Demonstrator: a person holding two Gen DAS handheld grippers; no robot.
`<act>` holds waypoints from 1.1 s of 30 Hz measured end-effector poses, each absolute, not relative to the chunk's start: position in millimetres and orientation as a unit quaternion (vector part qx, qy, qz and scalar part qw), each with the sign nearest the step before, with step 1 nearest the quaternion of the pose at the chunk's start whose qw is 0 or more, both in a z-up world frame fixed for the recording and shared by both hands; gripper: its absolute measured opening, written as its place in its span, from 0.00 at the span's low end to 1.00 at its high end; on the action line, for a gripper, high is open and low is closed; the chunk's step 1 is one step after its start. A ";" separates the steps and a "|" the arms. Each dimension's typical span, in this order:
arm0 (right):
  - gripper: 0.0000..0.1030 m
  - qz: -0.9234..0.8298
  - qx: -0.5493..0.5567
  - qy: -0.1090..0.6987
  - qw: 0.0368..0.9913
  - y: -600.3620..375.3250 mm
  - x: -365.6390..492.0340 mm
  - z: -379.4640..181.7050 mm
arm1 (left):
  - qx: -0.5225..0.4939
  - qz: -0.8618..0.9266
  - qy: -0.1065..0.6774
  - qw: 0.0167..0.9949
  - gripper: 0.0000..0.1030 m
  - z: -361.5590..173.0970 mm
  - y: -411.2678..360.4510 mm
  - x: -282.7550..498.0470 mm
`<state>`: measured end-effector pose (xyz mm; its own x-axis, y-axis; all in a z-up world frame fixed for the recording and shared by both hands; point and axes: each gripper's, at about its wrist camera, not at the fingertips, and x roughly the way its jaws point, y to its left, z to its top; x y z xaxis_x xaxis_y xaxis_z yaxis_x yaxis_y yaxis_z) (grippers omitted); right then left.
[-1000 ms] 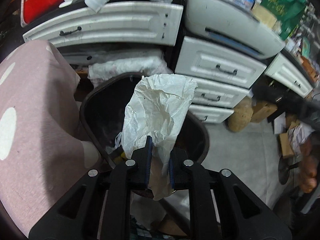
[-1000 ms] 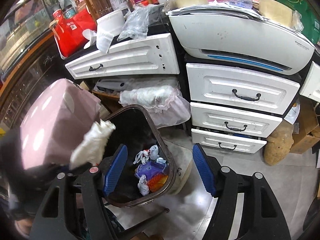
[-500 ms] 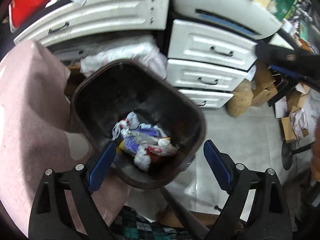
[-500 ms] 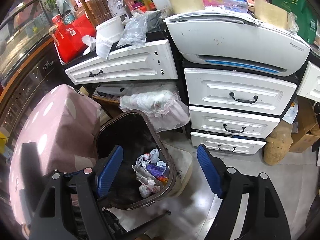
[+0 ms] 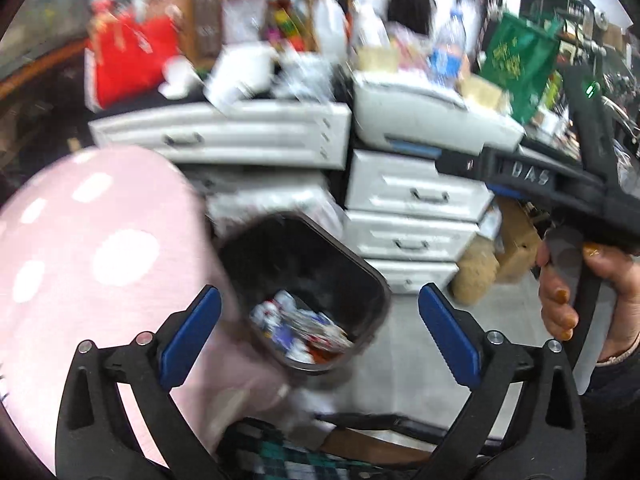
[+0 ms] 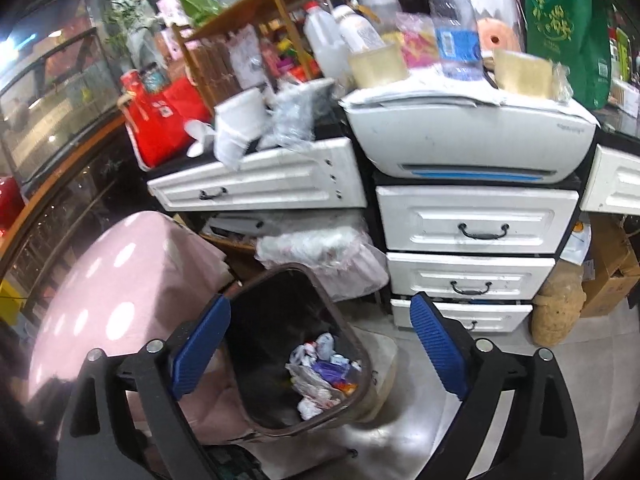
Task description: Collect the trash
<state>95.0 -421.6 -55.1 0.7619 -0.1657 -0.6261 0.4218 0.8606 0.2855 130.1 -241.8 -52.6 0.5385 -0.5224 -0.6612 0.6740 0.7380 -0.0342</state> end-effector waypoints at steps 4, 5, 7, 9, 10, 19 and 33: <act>0.90 -0.137 0.186 0.300 0.926 -386.2 91.9 -40.5 | 0.105 -0.286 0.267 0.914 0.94 -28.2 -200.3 107.8; 0.92 -0.126 0.174 0.296 0.931 -372.6 90.2 -35.3 | 0.105 -0.271 0.252 0.923 0.94 -23.9 -191.9 103.7; 0.95 -0.114 0.145 0.283 0.941 -349.2 84.4 -26.7 | 0.108 -0.229 0.223 0.941 0.94 -18.2 -170.9 89.8; 0.95 -0.101 0.107 0.262 0.954 -322.0 75.7 -19.0 | 0.110 -0.195 0.210 0.952 0.94 -14.1 -153.0 78.7; 0.94 -0.093 0.090 0.253 0.959 -309.9 71.3 -15.7 | 0.108 -0.181 0.205 0.956 0.94 -12.3 -143.6 73.3; 0.94 -0.042 0.023 0.172 0.984 -248.1 23.7 4.4 | 0.038 -0.092 0.186 0.977 0.95 8.6 -65.7 36.7; 0.94 -0.021 -0.016 0.135 0.990 -218.1 -18.8 4.9 | -0.015 0.001 0.147 0.989 0.94 15.5 -23.5 -9.8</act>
<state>-18.8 -218.1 4.9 0.9626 -0.0461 -0.2671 0.0374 0.9986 -0.0377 -9.8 -23.5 15.5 0.9570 -0.0028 -0.2900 -0.0063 0.9995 -0.0303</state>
